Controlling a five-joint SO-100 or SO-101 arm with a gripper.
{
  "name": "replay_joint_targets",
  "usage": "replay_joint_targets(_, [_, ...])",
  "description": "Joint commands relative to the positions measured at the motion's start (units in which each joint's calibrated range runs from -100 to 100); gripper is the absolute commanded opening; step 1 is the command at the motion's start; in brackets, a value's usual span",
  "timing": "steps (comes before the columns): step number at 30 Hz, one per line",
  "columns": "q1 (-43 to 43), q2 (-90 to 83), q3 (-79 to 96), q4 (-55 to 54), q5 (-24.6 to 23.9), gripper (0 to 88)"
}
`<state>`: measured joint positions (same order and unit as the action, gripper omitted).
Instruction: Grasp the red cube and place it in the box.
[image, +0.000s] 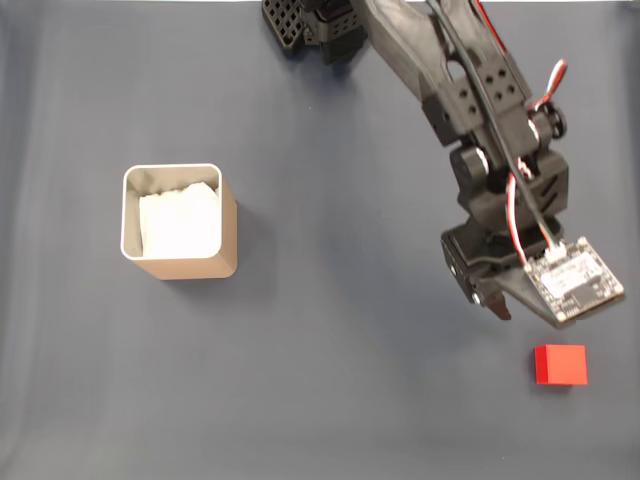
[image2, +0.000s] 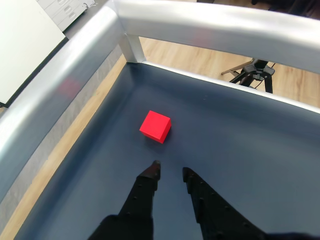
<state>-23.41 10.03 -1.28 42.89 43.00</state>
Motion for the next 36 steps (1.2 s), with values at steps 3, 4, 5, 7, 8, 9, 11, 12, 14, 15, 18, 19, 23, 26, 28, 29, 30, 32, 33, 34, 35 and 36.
replay_joint_targets(3, [0.6,3.5,-5.3,-3.1,1.5,18.4])
replay_joint_targets(4, [0.7,4.3,-5.6,-3.7,1.7,18.9])
replay_joint_targets(5, [0.7,4.9,-5.7,-4.4,1.8,19.7])
replay_joint_targets(7, [0.8,6.5,-6.9,-4.9,1.6,22.7])
replay_joint_targets(8, [0.9,7.2,-7.7,-4.9,1.4,24.7])
replay_joint_targets(9, [0.9,7.9,-8.5,-4.9,1.3,26.2])
replay_joint_targets(11, [1.1,9.4,-9.9,-5.0,1.2,29.5])
replay_joint_targets(12, [1.1,10.0,-10.5,-5.2,1.2,30.8])
replay_joint_targets(14, [1.2,11.3,-11.9,-5.5,0.7,33.6])
replay_joint_targets(15, [1.2,11.8,-12.6,-5.5,0.5,34.9])
replay_joint_targets(18, [1.2,13.6,-14.8,-5.8,0.2,37.2])
replay_joint_targets(19, [1.1,14.2,-15.4,-6.1,0.1,37.6])
replay_joint_targets(23, [0.7,16.5,-19.0,-6.9,-0.4,38.8])
replay_joint_targets(26, [0.6,18.6,-21.8,-6.9,-0.5,38.9])
replay_joint_targets(28, [0.6,19.9,-23.2,-6.9,-0.4,38.9])
replay_joint_targets(29, [0.5,20.6,-23.9,-6.9,-0.4,38.9])
replay_joint_targets(30, [0.5,21.3,-24.5,-6.9,-0.4,38.8])
replay_joint_targets(32, [0.4,22.8,-25.7,-6.9,-0.4,38.7])
replay_joint_targets(33, [0.3,23.7,-26.3,-6.9,-0.5,38.7])
replay_joint_targets(34, [0.2,24.5,-26.9,-6.9,-0.6,38.6])
replay_joint_targets(35, [0.2,25.3,-27.5,-6.9,-0.6,38.6])
replay_joint_targets(36, [0.2,26.2,-28.3,-6.9,-0.7,38.6])
